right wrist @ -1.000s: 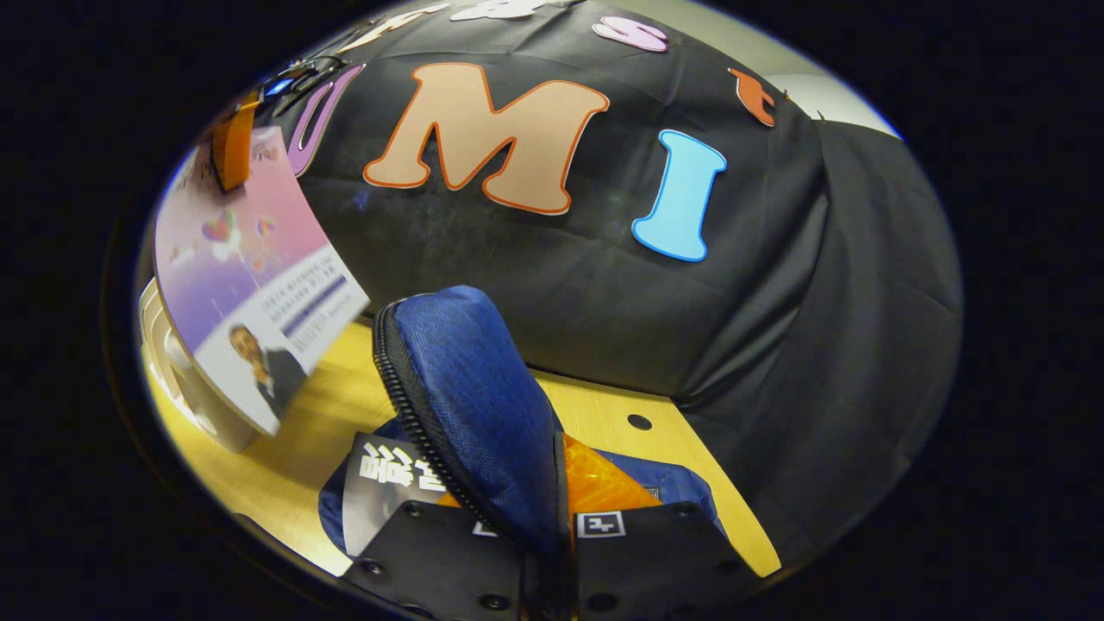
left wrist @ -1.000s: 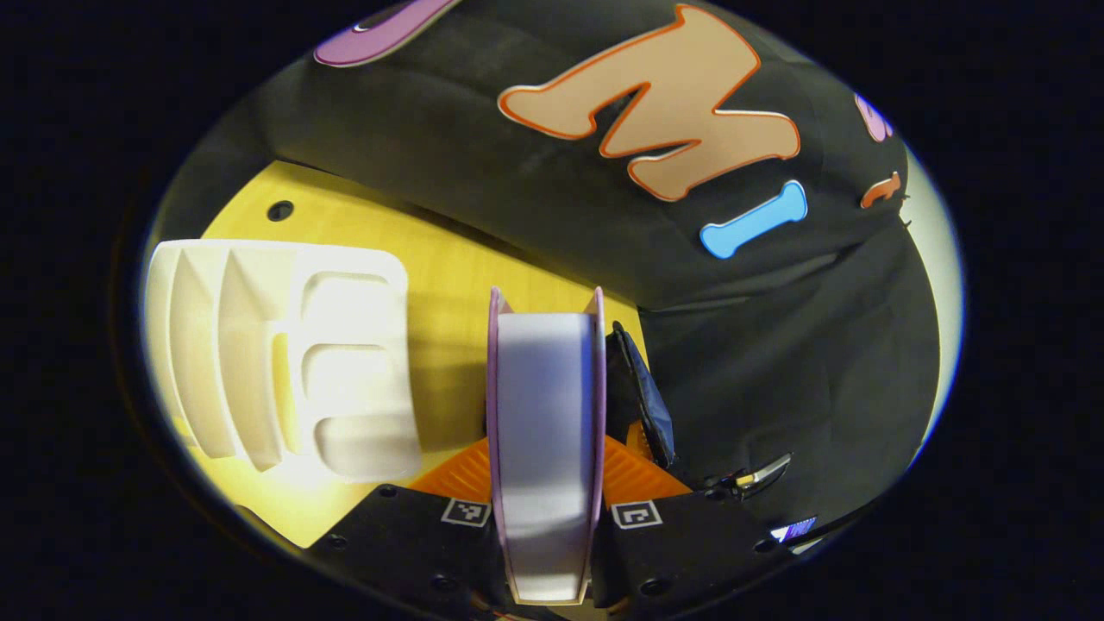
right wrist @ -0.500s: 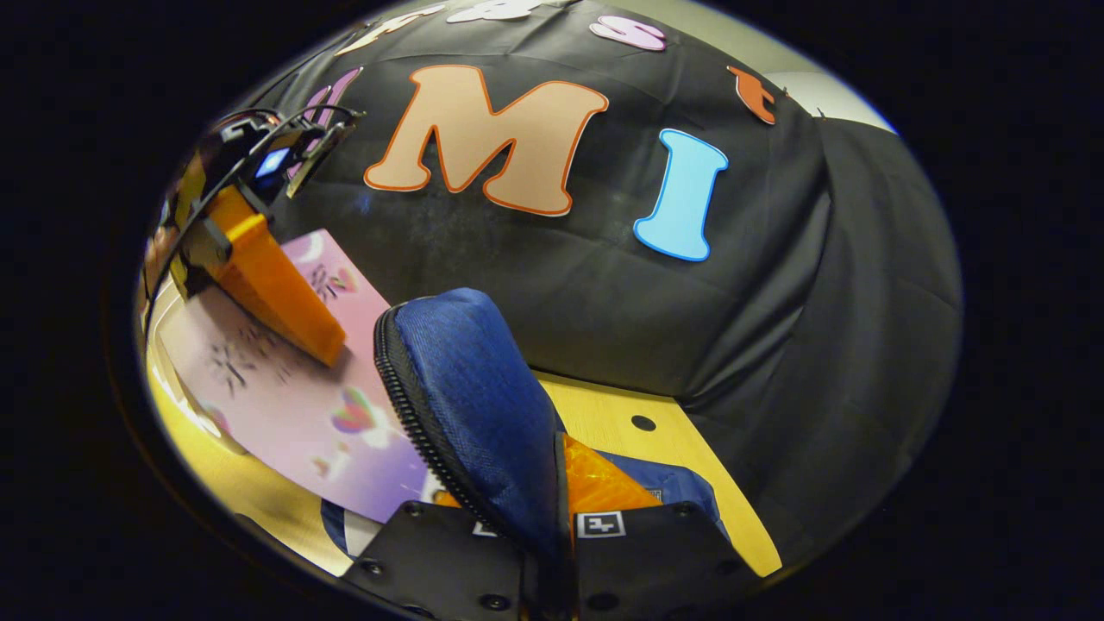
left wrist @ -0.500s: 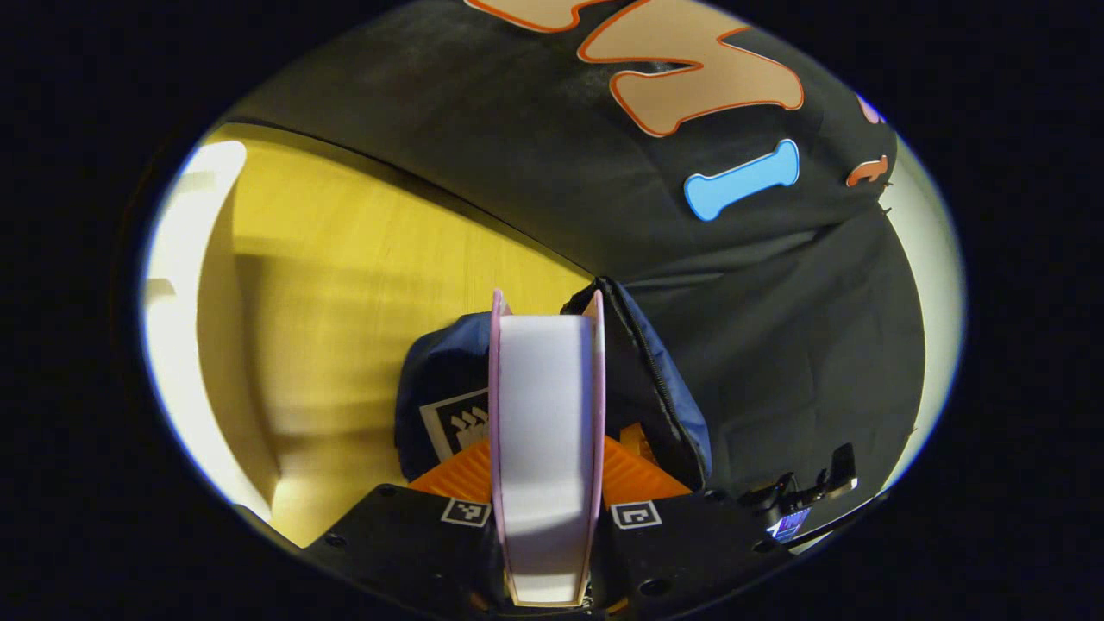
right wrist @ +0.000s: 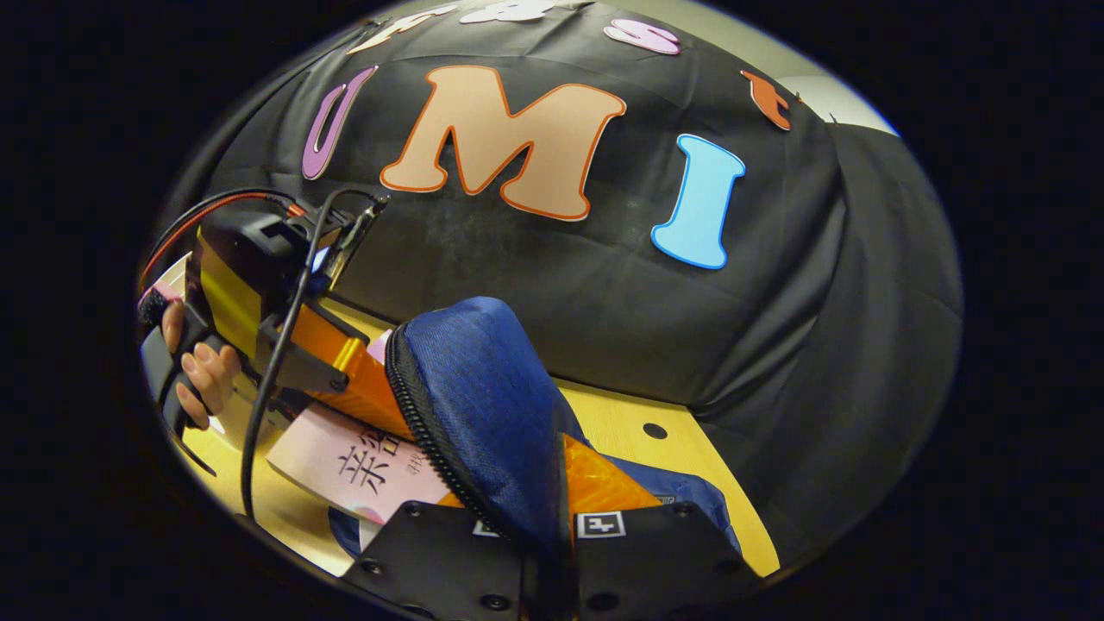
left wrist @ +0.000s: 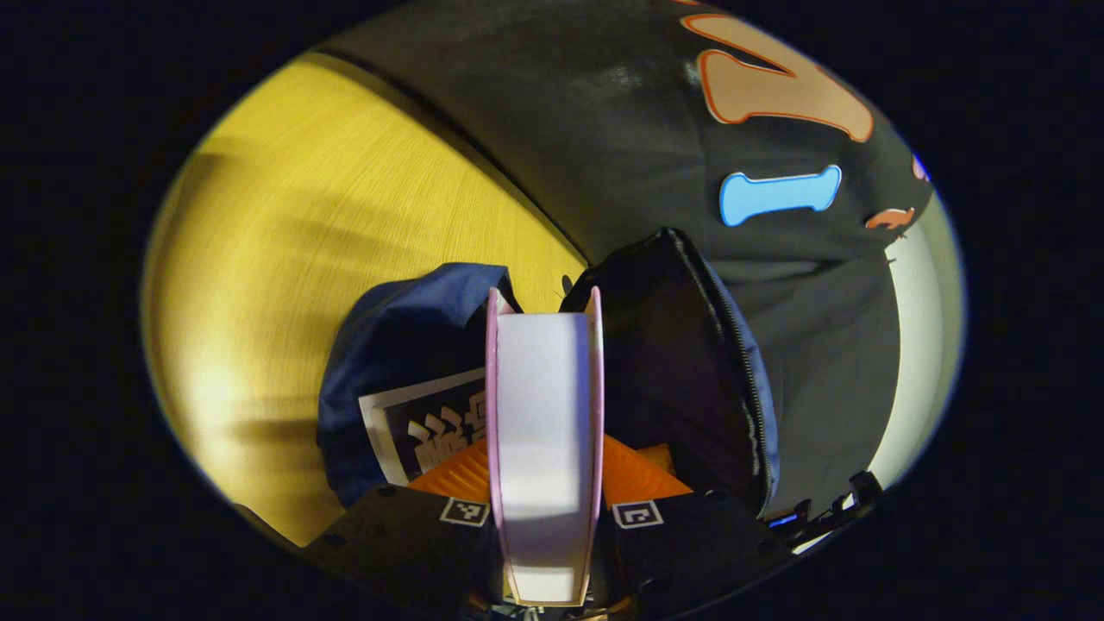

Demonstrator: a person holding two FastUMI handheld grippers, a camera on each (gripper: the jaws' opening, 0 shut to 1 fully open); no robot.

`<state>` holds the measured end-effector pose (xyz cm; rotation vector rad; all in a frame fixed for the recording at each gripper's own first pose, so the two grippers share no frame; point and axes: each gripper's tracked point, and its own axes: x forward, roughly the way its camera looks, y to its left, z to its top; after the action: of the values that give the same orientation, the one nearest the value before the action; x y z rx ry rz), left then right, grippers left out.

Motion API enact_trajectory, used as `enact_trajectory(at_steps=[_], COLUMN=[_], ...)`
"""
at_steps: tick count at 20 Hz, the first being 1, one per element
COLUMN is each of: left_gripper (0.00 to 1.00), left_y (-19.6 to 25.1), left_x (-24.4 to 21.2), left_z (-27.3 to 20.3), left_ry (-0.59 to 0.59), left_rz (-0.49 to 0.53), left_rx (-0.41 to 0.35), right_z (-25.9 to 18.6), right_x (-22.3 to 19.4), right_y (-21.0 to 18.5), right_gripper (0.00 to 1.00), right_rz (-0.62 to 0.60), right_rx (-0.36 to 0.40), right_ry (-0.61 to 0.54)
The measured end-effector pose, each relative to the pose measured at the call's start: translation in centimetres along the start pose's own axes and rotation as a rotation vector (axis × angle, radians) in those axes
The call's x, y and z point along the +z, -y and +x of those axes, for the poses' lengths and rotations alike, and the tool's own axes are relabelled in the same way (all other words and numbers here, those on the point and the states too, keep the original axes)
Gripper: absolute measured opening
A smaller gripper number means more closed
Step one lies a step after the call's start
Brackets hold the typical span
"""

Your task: Open the schoolbag, grab two books from the bookshelf and put them into the schoolbag.

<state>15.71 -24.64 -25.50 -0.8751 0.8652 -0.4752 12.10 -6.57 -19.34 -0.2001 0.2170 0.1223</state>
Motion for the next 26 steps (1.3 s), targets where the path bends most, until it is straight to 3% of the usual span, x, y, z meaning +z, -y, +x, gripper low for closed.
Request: enact_trajectory(at_steps=[14, 16, 20, 22, 25, 26], left_gripper=[0.37, 0.38, 0.46, 0.64, 0.79, 0.94], left_y=[-1.1, -1.4, -1.4, -1.3, -1.5, -1.7], left_x=[-3.1, -4.4, -4.5, -4.4, -3.6, -3.3], left_z=[4.6, 5.3, 4.6, 3.1, 0.1, -1.1], left_ry=[-0.017, -0.058, -0.068, -0.066, -0.024, -0.012], left_rz=[-0.066, -0.084, -0.018, 0.019, 0.090, 0.109], left_rx=[-0.069, -0.058, 0.010, 0.031, 0.088, 0.116], right_z=[0.1, -0.1, -0.1, -0.1, -0.7, -1.2], right_x=[0.2, 0.1, 0.1, 0.2, 0.3, 0.3], right_y=[-2.3, -2.3, -1.7, -1.6, -1.7, -1.9], right_gripper=[0.07, 0.08, 0.07, 0.07, 0.10, 0.17], right_rz=[0.030, -0.007, 0.006, 0.014, 0.052, 0.065], right_rx=[0.074, 0.069, 0.070, 0.074, 0.105, 0.119], right_ry=[0.005, 0.012, 0.012, 0.010, -0.004, -0.014])
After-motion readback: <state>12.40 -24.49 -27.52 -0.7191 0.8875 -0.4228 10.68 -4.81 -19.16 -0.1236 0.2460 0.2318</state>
